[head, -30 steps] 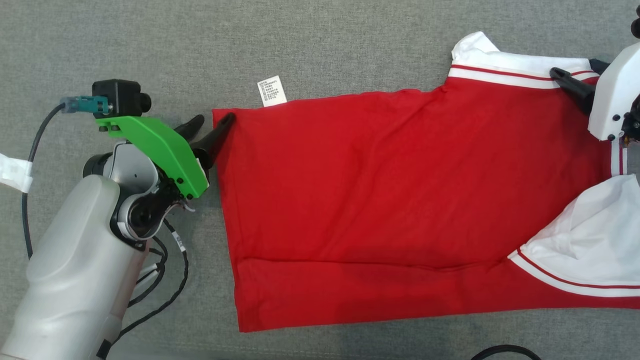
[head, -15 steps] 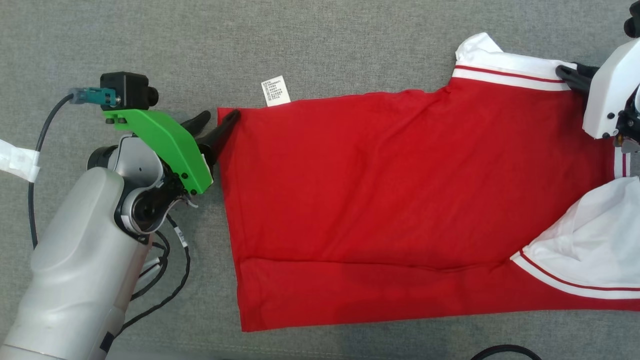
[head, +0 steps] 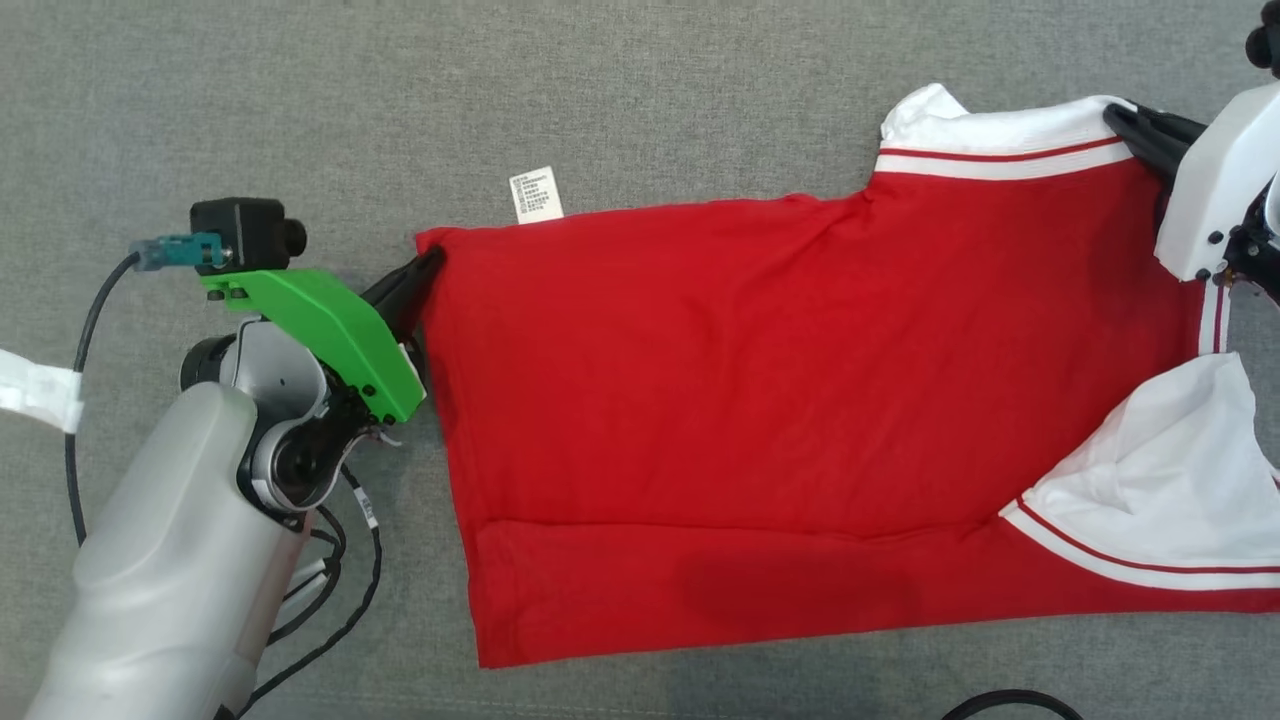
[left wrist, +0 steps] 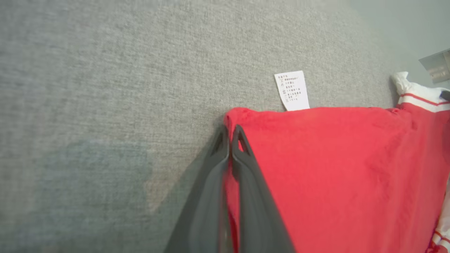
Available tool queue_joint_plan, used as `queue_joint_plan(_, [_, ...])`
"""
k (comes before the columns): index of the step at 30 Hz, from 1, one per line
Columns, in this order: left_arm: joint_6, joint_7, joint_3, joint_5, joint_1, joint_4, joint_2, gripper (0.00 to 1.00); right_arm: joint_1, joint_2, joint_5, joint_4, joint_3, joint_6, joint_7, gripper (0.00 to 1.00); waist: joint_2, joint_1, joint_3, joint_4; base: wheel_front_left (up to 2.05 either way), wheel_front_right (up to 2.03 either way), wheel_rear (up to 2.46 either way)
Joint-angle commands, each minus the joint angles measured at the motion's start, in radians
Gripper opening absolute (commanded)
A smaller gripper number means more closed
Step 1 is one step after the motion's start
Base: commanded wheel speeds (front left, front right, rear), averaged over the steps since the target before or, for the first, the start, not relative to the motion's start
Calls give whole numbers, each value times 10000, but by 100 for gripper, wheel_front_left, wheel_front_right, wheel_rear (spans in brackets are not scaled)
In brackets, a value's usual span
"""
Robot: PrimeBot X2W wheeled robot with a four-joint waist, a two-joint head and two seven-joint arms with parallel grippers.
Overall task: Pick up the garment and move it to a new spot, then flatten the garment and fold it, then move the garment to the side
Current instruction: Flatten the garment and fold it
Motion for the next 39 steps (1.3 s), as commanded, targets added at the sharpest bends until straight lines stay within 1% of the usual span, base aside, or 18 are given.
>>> queue_joint_plan(1, [95, -272, 101, 88, 248, -52, 132, 0, 151, -126, -84, -146, 114, -5, -421, 0, -1, -1, -183, -94, 0, 0, 0])
queue_joint_plan(6, [302, -944, 401, 118, 769, -448, 292, 0, 647, -362, -56, -474, 329, -5, -1514, 0, -1, -1, -523, -314, 0, 0, 0])
queue_joint_plan(12, [497, -1400, 554, 151, 1625, -1217, 544, 0, 1367, -605, -227, -763, 320, -5, -2956, 0, -1, -1, -902, -603, 0, 0, 0])
queue_joint_plan(16, [647, -1779, 530, 280, 2256, -1813, 548, 0, 2166, -675, -170, -1374, 116, -5, -3962, 0, -1, -1, -1159, -686, 0, 0, 0])
queue_joint_plan(17, [697, -2057, 567, 339, 2579, -2118, 520, 0, 2786, -734, -237, -1820, -55, -5, -4452, 0, -1, -1, -1258, -739, 0, 0, 0])
queue_joint_plan(20, [736, -2384, 562, 457, 2877, -2393, 503, 0, 3566, -661, -270, -2217, -370, -5, -4915, 0, -1, -1, -1327, -781, 0, 0, 0])
queue_joint_plan(21, [843, -2926, 638, 523, 3492, -2733, 436, 0, 4849, -445, -548, -2760, -789, -5, -5503, 0, -1, -1, -1460, -917, 0, 0, 0])
queue_joint_plan(26, [1079, -3851, 983, 288, 4829, -3480, 296, 0, 6798, 65, -987, -3368, -1206, -5, -6109, 0, -1, -1, -1646, -1198, 0, 0, 0])
queue_joint_plan(27, [1138, -4022, 1043, 212, 5140, -3639, 248, 0, 7063, 173, -1105, -3367, -1328, -7, -6256, 0, -1, -1, -1677, -1256, 0, 0, 0])
queue_joint_plan(29, [1259, -4390, 1192, 121, 5740, -3924, 177, 0, 7531, 291, -1448, -3214, -1258, -5, -6477, 0, -1, -1, -1758, -1368, 0, 0, 0])
queue_joint_plan(32, [1337, -4687, 1113, 150, 6490, -4233, 116, 0, 7853, 516, -1786, -2794, -1091, -5, -6774, 0, -1, -1, -1865, -1408, 0, 0, 0])
queue_joint_plan(34, [1407, -4806, 1017, 260, 6802, -4290, 84, 0, 7806, 467, -2125, -2372, -907, -7, -6904, 0, -1, -1, -1922, -1410, 0, 0, 0])
queue_joint_plan(36, [1481, -4898, 947, 348, 6988, -4340, 32, 0, 7589, 559, -2312, -2004, -702, -5, -7116, 0, -1, -1, -1979, -1403, 0, 0, 0])
queue_joint_plan(39, [1539, -4921, 793, 477, 7209, -4458, 3, 0, 7207, 426, -2756, -1395, -412, -7, -7480, 0, -1, -1, -2059, -1371, 0, 0, 0])
